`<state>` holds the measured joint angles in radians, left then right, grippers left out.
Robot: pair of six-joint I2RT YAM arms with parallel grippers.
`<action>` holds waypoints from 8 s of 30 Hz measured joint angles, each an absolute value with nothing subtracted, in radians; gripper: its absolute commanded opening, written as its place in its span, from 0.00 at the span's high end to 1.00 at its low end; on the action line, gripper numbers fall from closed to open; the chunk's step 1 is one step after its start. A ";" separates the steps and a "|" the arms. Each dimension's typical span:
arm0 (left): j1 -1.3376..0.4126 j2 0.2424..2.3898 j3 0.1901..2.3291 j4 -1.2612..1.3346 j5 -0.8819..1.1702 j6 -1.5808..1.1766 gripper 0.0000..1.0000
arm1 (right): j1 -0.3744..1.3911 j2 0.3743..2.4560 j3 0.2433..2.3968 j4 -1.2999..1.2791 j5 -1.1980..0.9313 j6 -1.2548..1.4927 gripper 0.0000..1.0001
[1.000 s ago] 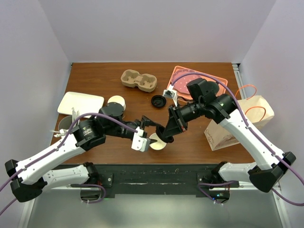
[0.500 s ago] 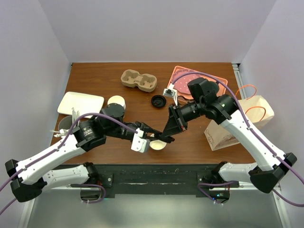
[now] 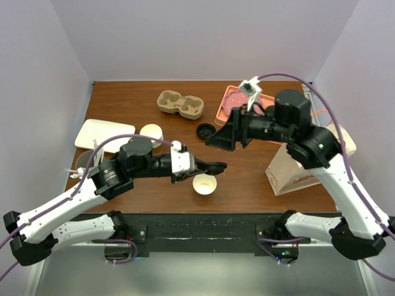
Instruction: Pack the takeout coffee
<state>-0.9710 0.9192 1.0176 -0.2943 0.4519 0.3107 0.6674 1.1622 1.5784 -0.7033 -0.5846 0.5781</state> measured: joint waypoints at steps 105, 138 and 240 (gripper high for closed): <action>-0.629 0.908 0.596 -0.241 0.364 -0.807 0.30 | 0.671 1.278 0.979 -0.690 -0.407 0.606 0.78; -0.628 0.988 0.525 -0.135 0.424 -0.801 0.37 | 0.671 1.368 0.979 -0.627 -0.441 0.602 0.70; -0.627 1.228 0.650 -0.185 0.346 -0.669 0.48 | 0.665 1.446 0.936 -0.519 -0.484 0.513 0.70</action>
